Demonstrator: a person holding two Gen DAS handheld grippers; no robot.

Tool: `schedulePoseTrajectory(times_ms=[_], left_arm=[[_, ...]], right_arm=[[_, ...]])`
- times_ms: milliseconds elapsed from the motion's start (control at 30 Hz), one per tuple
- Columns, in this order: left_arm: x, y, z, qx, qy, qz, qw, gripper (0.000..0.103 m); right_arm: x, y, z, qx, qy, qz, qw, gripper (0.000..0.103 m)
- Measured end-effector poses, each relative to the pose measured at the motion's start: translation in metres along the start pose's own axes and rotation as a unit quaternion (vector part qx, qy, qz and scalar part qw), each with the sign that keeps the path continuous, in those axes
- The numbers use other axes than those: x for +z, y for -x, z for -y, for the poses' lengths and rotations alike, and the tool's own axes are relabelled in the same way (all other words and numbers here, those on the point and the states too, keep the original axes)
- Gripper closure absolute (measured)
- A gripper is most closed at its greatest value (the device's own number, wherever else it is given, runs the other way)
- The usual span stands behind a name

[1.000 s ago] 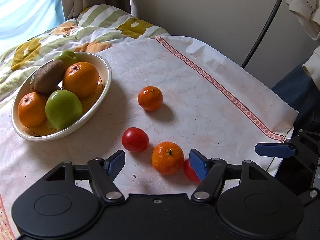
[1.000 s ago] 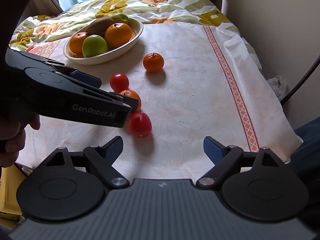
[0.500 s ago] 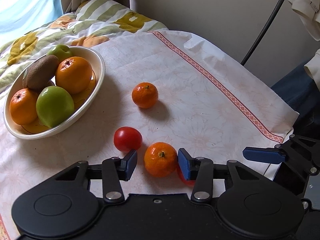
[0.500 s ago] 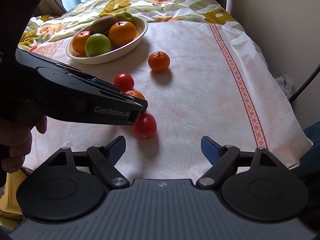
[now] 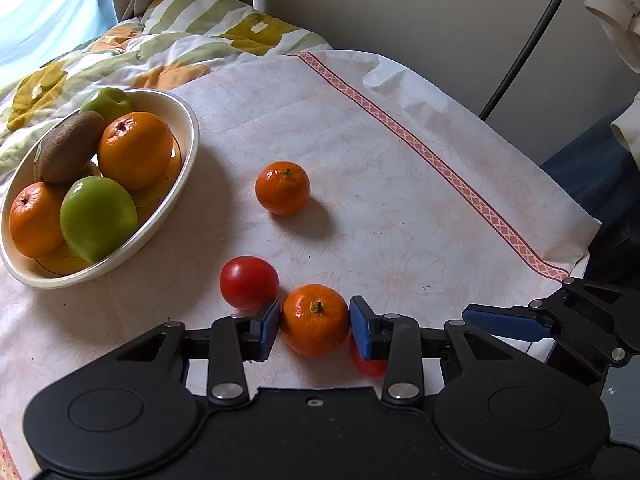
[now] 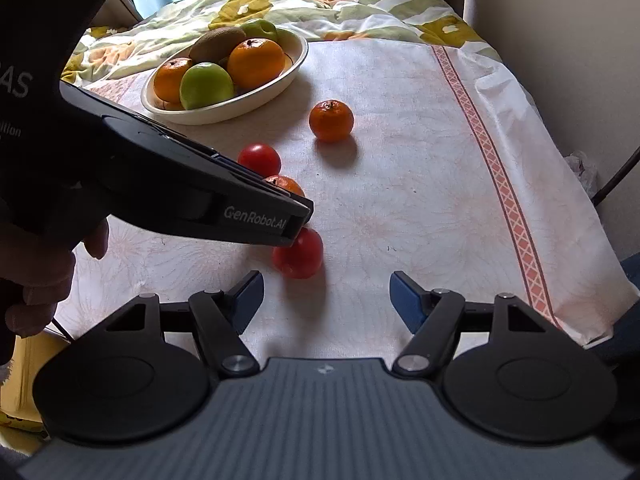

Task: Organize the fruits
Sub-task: 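Grasp a small tangerine with the left tool while the right tool grasps a red tomato, then carry the tangerine and tomato over the duck bowl and lower them in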

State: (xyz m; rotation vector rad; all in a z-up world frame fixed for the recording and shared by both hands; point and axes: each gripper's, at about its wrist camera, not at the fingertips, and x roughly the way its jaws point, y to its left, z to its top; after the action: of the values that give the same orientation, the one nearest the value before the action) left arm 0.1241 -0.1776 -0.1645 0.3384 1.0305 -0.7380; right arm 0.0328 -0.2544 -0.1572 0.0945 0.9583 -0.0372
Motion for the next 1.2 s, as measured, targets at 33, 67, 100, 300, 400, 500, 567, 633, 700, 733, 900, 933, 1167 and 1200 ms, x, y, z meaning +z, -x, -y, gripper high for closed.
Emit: schedulePoseTrajectory(times_ms=[33,67,100,300,400,500,567,633,700,733,900,933,1167,1200], left_arm=[[-0.001,0.001,-0.001,0.0,0.002,0.001,1.0,0.061],[-0.002,0.002,-0.002,0.001,0.003,0.001,1.0,0.061],[-0.003,0.002,-0.002,0.001,0.005,0.001,1.0,0.062],[-0.01,0.008,-0.005,0.009,0.005,0.006,0.9999,0.062],[-0.013,0.01,-0.007,0.018,0.004,0.007,0.9998,0.062],[-0.016,0.013,-0.012,0.023,0.008,0.007,0.9997,0.062],[-0.018,0.015,-0.015,0.026,0.014,0.008,0.9995,0.062],[-0.019,0.018,-0.018,0.03,0.018,0.011,0.9993,0.062],[-0.021,0.02,-0.02,0.034,0.022,0.014,0.9991,0.062],[-0.022,0.022,-0.022,0.036,0.025,0.016,0.9989,0.062],[-0.025,0.029,-0.026,0.043,0.036,0.026,0.9981,0.062],[-0.026,0.031,-0.027,0.043,0.038,0.027,0.998,0.062],[-0.031,0.047,-0.024,0.041,0.05,0.044,0.9969,0.062],[-0.032,0.05,-0.023,0.041,0.051,0.047,0.9968,0.062]], right_arm=[[0.001,-0.001,-0.001,0.001,0.001,0.001,1.0,0.019],[0.002,-0.002,-0.001,0.003,0.002,0.001,1.0,0.02],[0.003,-0.004,-0.002,0.005,0.003,0.001,1.0,0.023],[0.008,-0.014,-0.006,0.015,0.009,0.003,1.0,0.031],[0.009,-0.019,-0.008,0.015,0.011,0.001,1.0,0.035],[0.009,-0.022,-0.008,0.012,0.015,-0.002,1.0,0.042],[0.009,-0.023,-0.009,0.005,0.021,-0.005,1.0,0.047],[0.01,-0.024,-0.01,0.003,0.028,-0.004,1.0,0.049],[0.011,-0.024,-0.011,0.004,0.033,-0.004,0.999,0.05],[0.011,-0.024,-0.012,0.005,0.036,-0.004,0.999,0.053],[0.011,-0.022,-0.018,0.0,0.051,-0.003,0.999,0.058],[0.012,-0.022,-0.018,0.0,0.052,-0.002,0.999,0.058],[0.014,-0.006,-0.024,-0.001,0.06,0.008,0.998,0.058],[0.014,-0.003,-0.024,-0.002,0.06,0.01,0.998,0.058]])
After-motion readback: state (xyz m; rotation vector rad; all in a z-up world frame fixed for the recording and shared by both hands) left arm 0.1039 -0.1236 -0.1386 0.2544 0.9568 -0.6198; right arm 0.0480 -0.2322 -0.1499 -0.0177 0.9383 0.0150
